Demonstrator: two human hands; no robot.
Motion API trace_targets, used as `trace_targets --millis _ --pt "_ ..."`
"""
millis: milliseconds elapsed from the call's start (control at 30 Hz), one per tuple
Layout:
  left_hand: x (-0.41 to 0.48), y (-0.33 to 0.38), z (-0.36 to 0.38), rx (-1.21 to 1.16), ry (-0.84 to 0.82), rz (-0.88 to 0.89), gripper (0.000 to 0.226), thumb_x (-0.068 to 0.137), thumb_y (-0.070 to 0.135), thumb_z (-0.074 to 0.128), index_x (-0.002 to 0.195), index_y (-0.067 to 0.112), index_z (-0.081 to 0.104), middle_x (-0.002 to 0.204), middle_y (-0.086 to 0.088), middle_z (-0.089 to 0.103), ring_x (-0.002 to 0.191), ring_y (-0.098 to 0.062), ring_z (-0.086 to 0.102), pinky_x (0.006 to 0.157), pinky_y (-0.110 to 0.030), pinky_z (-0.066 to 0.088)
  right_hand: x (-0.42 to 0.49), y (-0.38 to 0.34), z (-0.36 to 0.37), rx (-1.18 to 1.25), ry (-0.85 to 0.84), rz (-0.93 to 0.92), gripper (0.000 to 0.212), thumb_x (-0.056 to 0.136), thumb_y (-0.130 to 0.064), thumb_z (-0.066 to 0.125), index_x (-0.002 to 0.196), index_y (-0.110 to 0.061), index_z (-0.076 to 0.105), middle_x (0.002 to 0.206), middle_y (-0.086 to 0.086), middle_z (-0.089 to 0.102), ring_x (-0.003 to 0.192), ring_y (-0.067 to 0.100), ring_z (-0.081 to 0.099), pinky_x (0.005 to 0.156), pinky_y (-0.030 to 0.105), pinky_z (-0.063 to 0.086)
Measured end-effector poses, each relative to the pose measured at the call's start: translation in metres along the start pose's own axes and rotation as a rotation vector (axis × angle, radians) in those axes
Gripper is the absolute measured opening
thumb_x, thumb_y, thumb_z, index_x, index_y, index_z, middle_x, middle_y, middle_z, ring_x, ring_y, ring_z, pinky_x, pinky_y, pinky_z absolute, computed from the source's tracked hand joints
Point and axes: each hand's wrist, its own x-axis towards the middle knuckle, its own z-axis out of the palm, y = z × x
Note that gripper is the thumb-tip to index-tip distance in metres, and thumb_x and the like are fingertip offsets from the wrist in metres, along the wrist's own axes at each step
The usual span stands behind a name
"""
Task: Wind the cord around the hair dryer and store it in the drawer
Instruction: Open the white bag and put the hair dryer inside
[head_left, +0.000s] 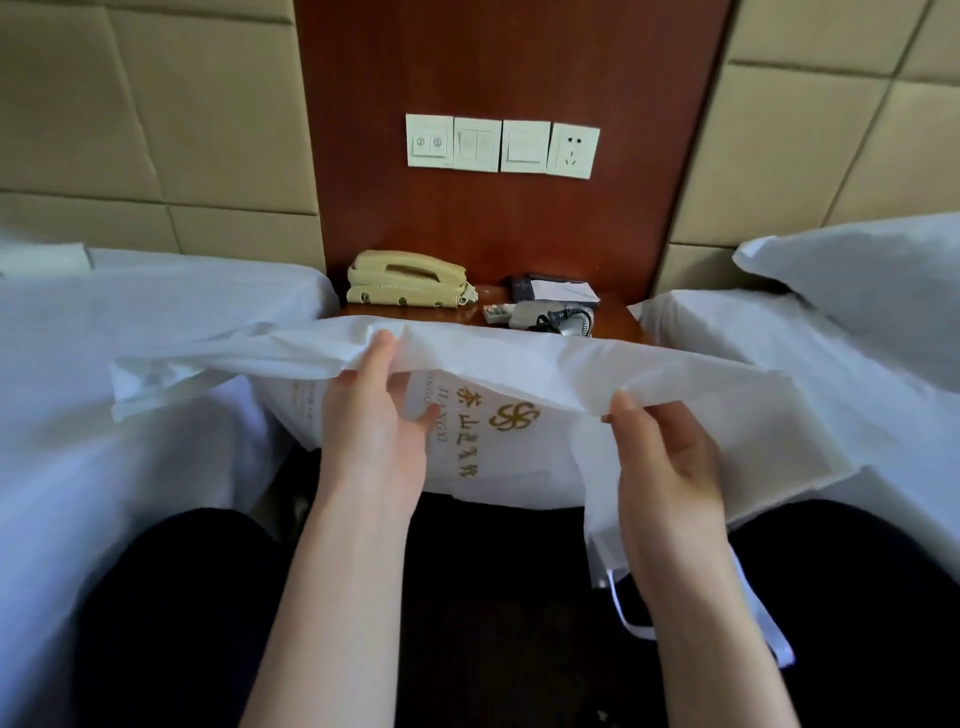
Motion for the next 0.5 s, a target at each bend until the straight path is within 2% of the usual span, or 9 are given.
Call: trace_targets --millis 67,133,233,367,500 --pt "0.000 0.009 0.004 -0.021 -0.049 0.032 0.013 0.095 0.025 0.051 0.085 0.025 0.059 0.064 0.011 0.069 0.061 -0.003 0.065 0.070 -0.034 0.044 0.004 -0.008 0.003 0.023 -0.004 -0.024 0.024 0.092 -0.021 0.052 0.071 -0.022 0.062 0.066 -0.015 0.067 0.069 -0.005 0.062 0.060 0.008 0.046" --pt "0.001 0.019 0.008 -0.020 -0.095 0.067 0.015 0.096 0.024 0.049 0.084 0.026 0.059 0.061 0.013 0.068 0.060 -0.001 0.064 0.071 -0.035 0.042 0.007 -0.020 0.008 0.035 -0.029 -0.075 0.025 0.093 -0.019 0.051 0.070 -0.022 0.061 0.065 -0.017 0.066 0.068 -0.007 0.061 0.061 0.005 0.044" --pt "0.000 0.034 0.014 -0.061 -0.143 0.109 0.013 0.096 0.024 0.048 0.089 0.027 0.059 0.079 0.011 0.068 0.080 -0.006 0.063 0.078 -0.038 0.041 0.007 -0.040 0.010 0.070 -0.053 -0.133 0.030 0.093 -0.014 0.051 0.065 -0.022 0.057 0.056 -0.020 0.062 0.062 -0.011 0.058 0.056 0.001 0.040" --pt "-0.007 0.048 0.027 -0.160 -0.277 0.138 0.014 0.096 0.026 0.047 0.105 0.022 0.057 0.100 0.002 0.065 0.098 -0.014 0.061 0.078 -0.037 0.045 0.005 -0.059 0.011 0.142 -0.043 -0.181 0.036 0.092 -0.016 0.052 0.060 -0.028 0.065 0.061 -0.017 0.066 0.067 -0.007 0.061 0.065 0.007 0.046" --pt "-0.017 0.064 0.032 -0.242 -0.393 0.203 0.023 0.096 0.026 0.044 0.113 0.019 0.058 0.119 -0.006 0.062 0.122 -0.025 0.057 0.098 -0.043 0.043 -0.002 -0.085 0.009 0.155 -0.055 -0.220 0.036 0.090 -0.010 0.055 0.056 -0.020 0.059 0.054 -0.022 0.063 0.060 -0.014 0.059 0.055 -0.002 0.038"
